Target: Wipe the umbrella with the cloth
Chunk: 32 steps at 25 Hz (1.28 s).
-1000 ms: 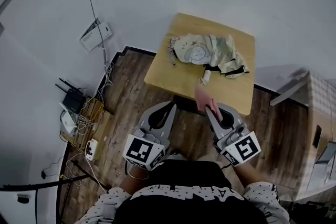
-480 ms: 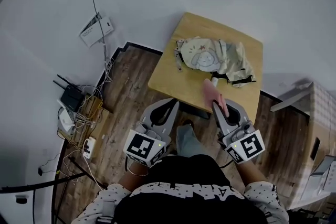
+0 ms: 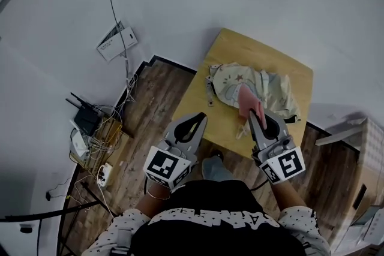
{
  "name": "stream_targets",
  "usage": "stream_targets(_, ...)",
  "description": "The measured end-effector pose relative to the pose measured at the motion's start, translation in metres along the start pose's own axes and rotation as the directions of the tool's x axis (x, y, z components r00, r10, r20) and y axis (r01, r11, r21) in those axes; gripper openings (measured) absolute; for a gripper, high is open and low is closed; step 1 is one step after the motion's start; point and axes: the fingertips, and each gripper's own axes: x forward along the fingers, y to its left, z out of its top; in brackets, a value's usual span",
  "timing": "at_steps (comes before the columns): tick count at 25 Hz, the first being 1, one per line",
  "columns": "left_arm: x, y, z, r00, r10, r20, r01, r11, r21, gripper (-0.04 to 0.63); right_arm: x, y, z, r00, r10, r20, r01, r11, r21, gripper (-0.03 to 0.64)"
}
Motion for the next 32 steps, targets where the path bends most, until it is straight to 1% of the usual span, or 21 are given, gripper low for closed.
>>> stream_targets(4, 0.03, 0.009, -0.001, 1.0, -0.011, -0.008, 0.011, 1.0, 0.011, -0.006, 0.015, -0.03, -0.004, 1.0, -0.019, -0.002, 0.019, 1.0, -0.007, 0.031)
stream_targets(8, 0.059, 0.017, -0.01, 0.999, -0.021, -0.03, 0.021, 1.0, 0.001, -0.006, 0.025, -0.058, -0.013, 0.999, -0.036, -0.013, 0.036, 0.999, 0.005, 0.031)
stream_targets(11, 0.079, 0.022, -0.021, 0.998, -0.021, -0.062, 0.022, 1.0, 0.009, -0.006, 0.032, -0.074, -0.018, 0.999, -0.035, -0.016, 0.035, 0.999, 0.013, 0.031)
stream_targets(15, 0.099, 0.028, -0.029, 0.996, -0.013, -0.086, 0.015, 1.0, 0.019, -0.006, 0.042, -0.09, -0.024, 1.0, -0.027, -0.012, 0.027, 0.999, 0.027, 0.031)
stream_targets(18, 0.109, 0.028, -0.033, 0.995, -0.012, -0.1, 0.015, 0.999, 0.031, -0.006, 0.047, -0.097, -0.028, 1.0, -0.02, -0.014, 0.021, 0.999, 0.043, 0.031)
stream_targets(21, 0.113, 0.031, -0.04, 0.993, -0.007, -0.122, 0.01, 1.0, 0.026, -0.006, 0.049, -0.097, -0.032, 1.0, 0.0, -0.019, 0.001, 0.999, 0.046, 0.031)
stream_targets(26, 0.115, 0.051, -0.047, 0.987, 0.055, -0.151, -0.052, 0.998, 0.018, -0.006, 0.049, -0.096, -0.039, 1.0, 0.017, -0.022, -0.015, 0.998, 0.065, 0.031)
stream_targets(30, 0.12, 0.058, -0.055, 0.983, 0.059, -0.175, -0.056, 0.998, 0.026, -0.006, 0.051, -0.1, -0.047, 0.999, 0.006, -0.045, -0.003, 0.998, 0.071, 0.031)
stream_targets(32, 0.123, 0.063, -0.059, 0.981, 0.056, -0.184, -0.054, 0.998, 0.018, -0.005, 0.056, -0.103, -0.051, 0.999, -0.003, -0.052, 0.007, 0.997, 0.077, 0.031)
